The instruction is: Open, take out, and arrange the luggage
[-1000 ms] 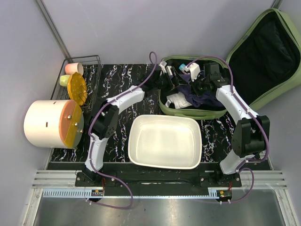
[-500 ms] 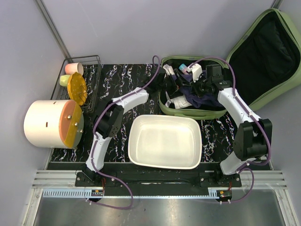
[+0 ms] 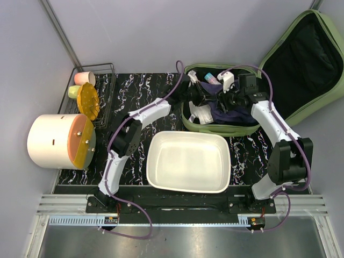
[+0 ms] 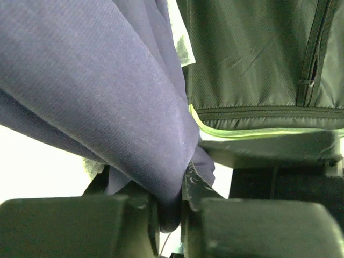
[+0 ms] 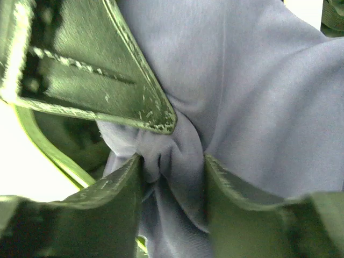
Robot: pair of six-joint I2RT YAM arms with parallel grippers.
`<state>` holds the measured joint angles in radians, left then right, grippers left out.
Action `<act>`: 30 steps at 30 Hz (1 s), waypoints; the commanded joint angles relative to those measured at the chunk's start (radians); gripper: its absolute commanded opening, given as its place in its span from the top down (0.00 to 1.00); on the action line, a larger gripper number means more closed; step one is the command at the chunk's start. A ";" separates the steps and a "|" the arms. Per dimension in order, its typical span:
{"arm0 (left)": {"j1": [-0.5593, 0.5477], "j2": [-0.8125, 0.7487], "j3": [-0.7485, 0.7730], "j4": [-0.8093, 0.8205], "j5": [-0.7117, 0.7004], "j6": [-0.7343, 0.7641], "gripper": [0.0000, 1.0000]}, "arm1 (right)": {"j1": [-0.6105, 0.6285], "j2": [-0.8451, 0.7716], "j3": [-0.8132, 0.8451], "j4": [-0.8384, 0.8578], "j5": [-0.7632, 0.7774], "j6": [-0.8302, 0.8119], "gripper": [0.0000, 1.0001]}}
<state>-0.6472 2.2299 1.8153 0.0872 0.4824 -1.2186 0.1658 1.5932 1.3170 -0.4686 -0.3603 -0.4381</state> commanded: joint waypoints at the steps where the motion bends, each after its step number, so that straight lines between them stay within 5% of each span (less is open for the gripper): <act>1: 0.004 -0.030 0.101 -0.024 0.053 0.064 1.00 | -0.063 -0.081 0.145 0.002 -0.121 0.091 0.35; 3: 0.006 -0.049 0.111 -0.030 0.116 0.042 1.00 | -0.101 -0.070 0.195 -0.002 -0.140 0.137 0.16; 9: 0.006 -0.113 0.104 -0.072 0.234 -0.016 1.00 | -0.198 -0.026 0.353 -0.015 -0.065 0.116 0.01; 24: 0.043 -0.340 0.035 -0.199 0.286 -0.071 1.00 | -0.255 -0.007 0.338 -0.073 0.003 0.032 0.00; 30: 0.027 -0.479 -0.211 -0.244 0.274 -0.119 1.00 | -0.255 -0.053 0.279 -0.077 0.001 0.021 0.00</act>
<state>-0.6052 1.9003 1.7393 -0.1856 0.6777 -1.2514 -0.0860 1.5970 1.6333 -0.5484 -0.3744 -0.3992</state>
